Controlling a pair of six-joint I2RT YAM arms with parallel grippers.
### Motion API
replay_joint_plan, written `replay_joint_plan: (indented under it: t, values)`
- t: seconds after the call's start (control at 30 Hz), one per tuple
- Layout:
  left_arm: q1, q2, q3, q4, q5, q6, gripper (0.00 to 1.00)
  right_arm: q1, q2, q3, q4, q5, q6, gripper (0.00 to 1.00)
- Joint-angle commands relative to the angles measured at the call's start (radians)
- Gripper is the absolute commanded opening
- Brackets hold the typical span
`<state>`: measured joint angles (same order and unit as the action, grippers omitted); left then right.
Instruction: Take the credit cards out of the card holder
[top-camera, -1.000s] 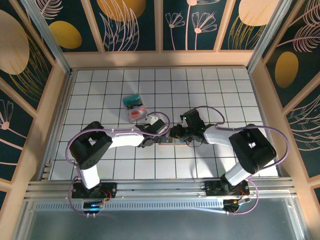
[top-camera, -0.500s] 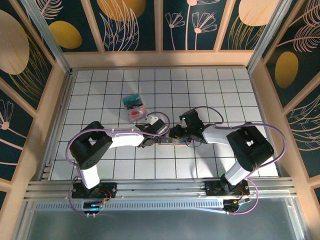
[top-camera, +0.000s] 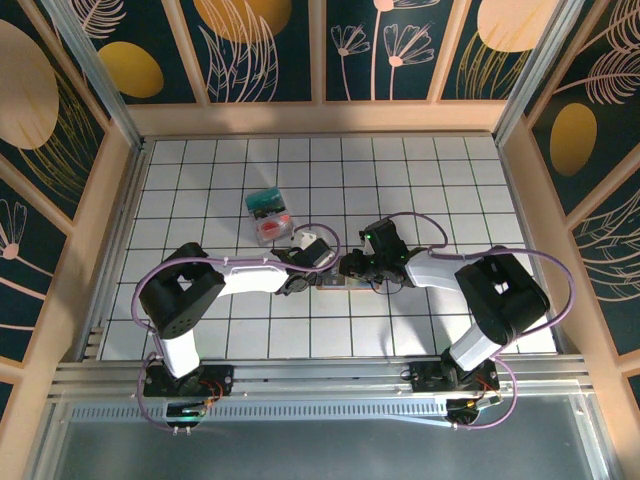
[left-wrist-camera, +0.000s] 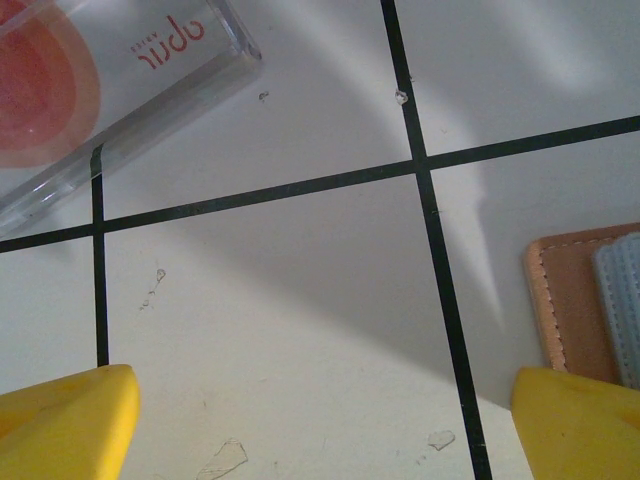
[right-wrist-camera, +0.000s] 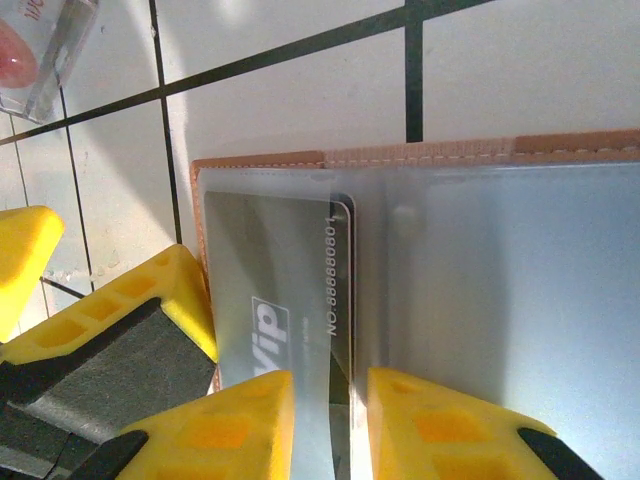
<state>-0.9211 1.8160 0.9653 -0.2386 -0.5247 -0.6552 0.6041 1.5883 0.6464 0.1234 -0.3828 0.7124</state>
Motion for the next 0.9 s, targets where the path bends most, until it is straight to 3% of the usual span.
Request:
replay_joint_plan:
  t: [0.0,0.5,0.87]
  values:
    - [0.013,0.04,-0.014,-0.049,-0.005,0.008,0.95,0.015,-0.026,0.027,0.001,0.003,-0.02,0.25]
    - [0.013,0.046,-0.01,-0.056,-0.001,0.006,0.95,0.011,-0.068,0.016,0.0,-0.02,-0.022,0.24]
    - [0.013,0.046,-0.008,-0.047,0.015,0.009,0.95,-0.006,0.001,-0.06,0.176,-0.114,0.024,0.23]
